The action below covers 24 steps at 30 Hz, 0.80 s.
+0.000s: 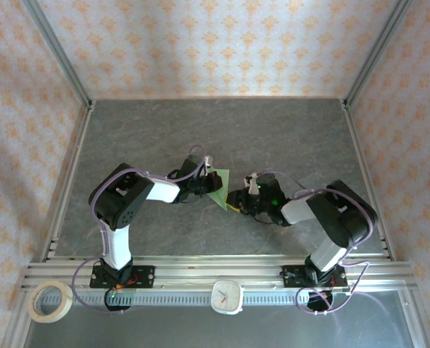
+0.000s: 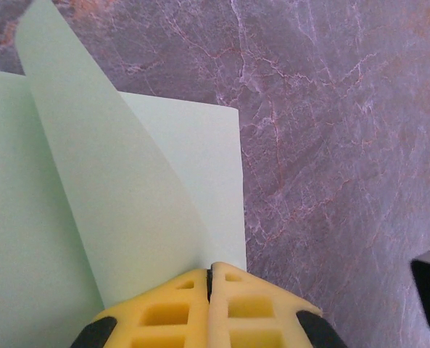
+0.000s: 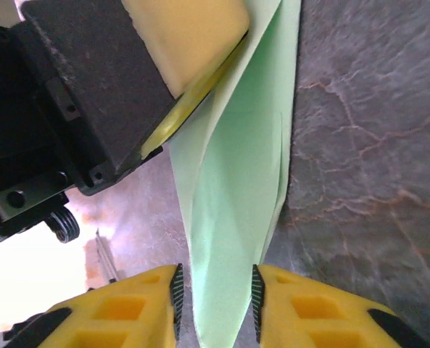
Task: Fold a paper plane with a square sheet of paper (pick it up from the middle)
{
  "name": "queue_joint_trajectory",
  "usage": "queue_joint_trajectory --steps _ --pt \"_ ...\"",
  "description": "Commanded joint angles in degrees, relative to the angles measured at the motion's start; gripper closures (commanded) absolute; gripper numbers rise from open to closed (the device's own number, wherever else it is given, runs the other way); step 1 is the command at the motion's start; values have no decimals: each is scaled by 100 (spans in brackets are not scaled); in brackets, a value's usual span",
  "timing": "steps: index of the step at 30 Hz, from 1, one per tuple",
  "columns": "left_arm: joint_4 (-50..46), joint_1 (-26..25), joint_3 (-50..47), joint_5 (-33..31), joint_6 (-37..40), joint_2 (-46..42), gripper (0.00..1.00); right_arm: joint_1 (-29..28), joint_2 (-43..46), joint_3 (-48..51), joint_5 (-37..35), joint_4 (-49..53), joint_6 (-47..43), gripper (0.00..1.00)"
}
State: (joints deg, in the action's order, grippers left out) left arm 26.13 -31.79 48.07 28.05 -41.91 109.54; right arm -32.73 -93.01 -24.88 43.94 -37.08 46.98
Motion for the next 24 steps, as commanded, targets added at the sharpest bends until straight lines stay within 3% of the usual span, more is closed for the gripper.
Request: queue_joint_trajectory --steps 1,4,8,11,18,24 --pt "-451 -29 -200 -274 102 280 97 -9 448 -232 -583 1256 -381 65" --pt "-388 -29 -219 -252 79 287 97 -5 730 -346 -599 1358 -302 65" --pt "-317 -29 -211 -214 60 321 97 -14 759 -613 -360 1362 -274 90" --pt "-293 -29 -195 -192 60 348 97 -29 518 -865 -204 1390 -241 100" --pt "-262 -29 -187 -177 35 357 97 -158 -98 -1322 48 1501 -340 100" --pt "-223 -29 -190 -144 3 347 97 -216 -348 -1431 -158 1779 -470 100"
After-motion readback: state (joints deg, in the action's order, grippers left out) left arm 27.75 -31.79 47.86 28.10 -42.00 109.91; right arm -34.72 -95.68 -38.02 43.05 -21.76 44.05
